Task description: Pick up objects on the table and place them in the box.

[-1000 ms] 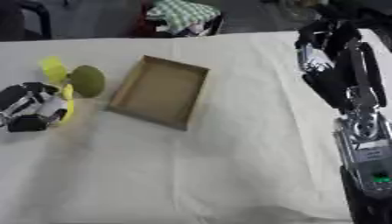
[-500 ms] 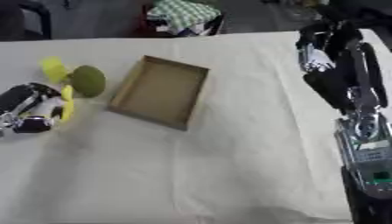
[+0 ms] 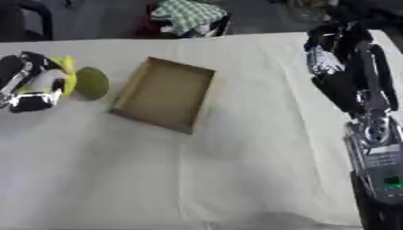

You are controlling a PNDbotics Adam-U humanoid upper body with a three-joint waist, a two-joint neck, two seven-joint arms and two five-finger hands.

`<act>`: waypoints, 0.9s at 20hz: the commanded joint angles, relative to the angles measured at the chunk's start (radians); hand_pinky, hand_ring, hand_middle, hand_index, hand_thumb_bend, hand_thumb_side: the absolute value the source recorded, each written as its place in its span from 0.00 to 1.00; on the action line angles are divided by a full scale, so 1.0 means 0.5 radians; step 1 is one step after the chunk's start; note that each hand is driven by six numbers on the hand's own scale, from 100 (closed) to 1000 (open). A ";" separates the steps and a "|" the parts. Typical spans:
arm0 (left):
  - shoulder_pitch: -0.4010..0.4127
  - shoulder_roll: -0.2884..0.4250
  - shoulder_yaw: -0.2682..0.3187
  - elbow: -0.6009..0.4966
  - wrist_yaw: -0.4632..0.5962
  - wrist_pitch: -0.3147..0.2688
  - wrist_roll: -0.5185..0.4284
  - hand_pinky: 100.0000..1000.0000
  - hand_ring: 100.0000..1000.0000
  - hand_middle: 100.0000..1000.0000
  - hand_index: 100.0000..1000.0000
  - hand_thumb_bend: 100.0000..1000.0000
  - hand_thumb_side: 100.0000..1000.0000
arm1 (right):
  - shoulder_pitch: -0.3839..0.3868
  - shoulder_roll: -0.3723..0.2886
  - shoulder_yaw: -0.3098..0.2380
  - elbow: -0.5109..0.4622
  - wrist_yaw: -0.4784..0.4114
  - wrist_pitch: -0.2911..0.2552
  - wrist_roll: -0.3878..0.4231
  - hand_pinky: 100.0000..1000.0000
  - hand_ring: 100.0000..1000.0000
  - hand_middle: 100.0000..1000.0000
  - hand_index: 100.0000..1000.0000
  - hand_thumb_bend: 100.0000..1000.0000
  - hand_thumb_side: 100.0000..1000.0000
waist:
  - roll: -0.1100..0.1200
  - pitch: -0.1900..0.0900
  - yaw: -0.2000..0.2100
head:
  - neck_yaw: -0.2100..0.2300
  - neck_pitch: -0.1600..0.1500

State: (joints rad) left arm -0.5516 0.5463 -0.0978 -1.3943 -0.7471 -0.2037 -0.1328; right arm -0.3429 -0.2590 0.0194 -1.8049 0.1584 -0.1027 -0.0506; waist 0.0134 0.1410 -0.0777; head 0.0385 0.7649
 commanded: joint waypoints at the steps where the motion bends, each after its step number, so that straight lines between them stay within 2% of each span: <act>1: -0.133 0.051 -0.064 -0.043 0.068 -0.031 -0.091 0.52 0.39 0.40 0.66 0.00 0.11 | -0.027 -0.026 0.002 -0.021 -0.014 -0.005 0.011 0.69 0.58 0.59 0.89 0.00 0.44 | 0.000 -0.031 -0.008 | 0.009 0.010; 5: -0.266 -0.006 -0.139 0.069 0.080 -0.081 -0.158 0.53 0.40 0.41 0.66 0.00 0.11 | -0.030 -0.021 0.006 -0.019 -0.017 -0.005 0.016 0.69 0.58 0.59 0.89 0.00 0.44 | -0.002 -0.028 -0.024 | 0.017 0.010; 10: -0.459 -0.181 -0.234 0.357 -0.044 -0.182 -0.213 0.54 0.42 0.44 0.69 0.00 0.10 | -0.040 -0.009 0.016 -0.021 -0.027 -0.007 0.025 0.69 0.58 0.59 0.89 0.00 0.44 | -0.013 -0.016 -0.047 | 0.032 0.010; 16: -0.529 -0.348 -0.278 0.585 -0.165 -0.301 -0.170 0.56 0.46 0.49 0.72 0.00 0.09 | -0.049 0.003 0.023 -0.023 -0.035 -0.008 0.033 0.69 0.58 0.59 0.89 0.00 0.44 | -0.022 -0.008 -0.063 | 0.047 0.010; 18: -0.535 -0.392 -0.291 0.631 -0.184 -0.339 -0.147 0.57 0.49 0.52 0.77 0.00 0.15 | -0.052 0.006 0.025 -0.023 -0.037 -0.008 0.037 0.69 0.58 0.59 0.89 0.00 0.44 | -0.025 -0.005 -0.067 | 0.053 0.010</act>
State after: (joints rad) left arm -0.7938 0.3514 -0.2409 -1.0836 -0.8290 -0.3594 -0.2131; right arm -0.3520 -0.2495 0.0320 -1.8049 0.1455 -0.1044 -0.0360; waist 0.0030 0.1515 -0.1102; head 0.0611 0.7649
